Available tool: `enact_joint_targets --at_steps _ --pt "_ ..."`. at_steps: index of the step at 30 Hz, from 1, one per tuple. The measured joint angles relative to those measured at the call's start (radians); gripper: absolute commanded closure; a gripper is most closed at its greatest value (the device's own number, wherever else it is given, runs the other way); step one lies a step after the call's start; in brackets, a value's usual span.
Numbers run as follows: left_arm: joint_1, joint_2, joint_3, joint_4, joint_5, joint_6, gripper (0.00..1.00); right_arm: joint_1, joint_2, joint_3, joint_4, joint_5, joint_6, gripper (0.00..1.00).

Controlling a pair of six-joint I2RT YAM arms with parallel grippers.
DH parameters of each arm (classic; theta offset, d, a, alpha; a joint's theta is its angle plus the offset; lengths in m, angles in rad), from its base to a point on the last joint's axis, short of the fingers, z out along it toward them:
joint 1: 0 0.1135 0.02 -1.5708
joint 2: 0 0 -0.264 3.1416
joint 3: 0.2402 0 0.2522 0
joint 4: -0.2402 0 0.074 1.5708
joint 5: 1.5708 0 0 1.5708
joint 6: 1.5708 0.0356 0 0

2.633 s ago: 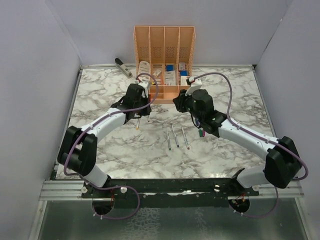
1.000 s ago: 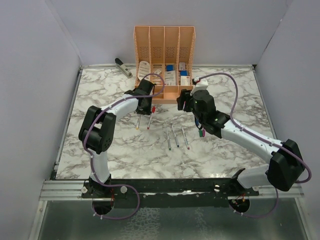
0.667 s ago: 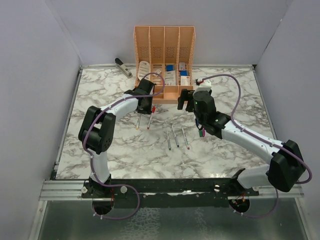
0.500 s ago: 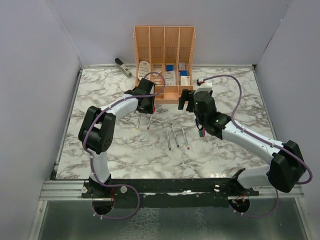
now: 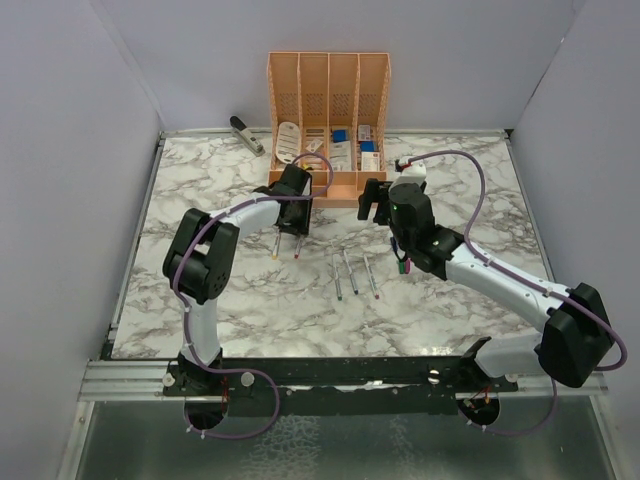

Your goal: Insert the pens into the pen caps

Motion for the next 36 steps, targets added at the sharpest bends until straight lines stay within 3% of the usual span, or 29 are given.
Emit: enact_joint_targets --at_steps 5,10,13,28,36 --pt "-0.007 0.003 -0.001 0.014 -0.004 -0.001 0.71 0.000 -0.004 -0.002 0.000 0.000 0.000 0.21" --pt "-0.010 0.004 -0.006 0.024 -0.036 -0.005 0.93 0.000 -0.013 -0.003 0.002 0.000 0.000 0.21" --pt "-0.011 0.003 -0.009 0.025 -0.058 -0.016 1.00 0.000 -0.013 -0.003 0.004 0.000 0.000 0.21" --pt "-0.025 -0.010 -0.034 0.023 -0.254 -0.031 1.00 0.000 -0.013 -0.003 0.009 -0.002 -0.009 0.21" --pt "-0.024 -0.012 -0.038 0.022 -0.270 -0.019 0.83 0.000 -0.005 -0.003 0.027 -0.024 -0.014 0.21"
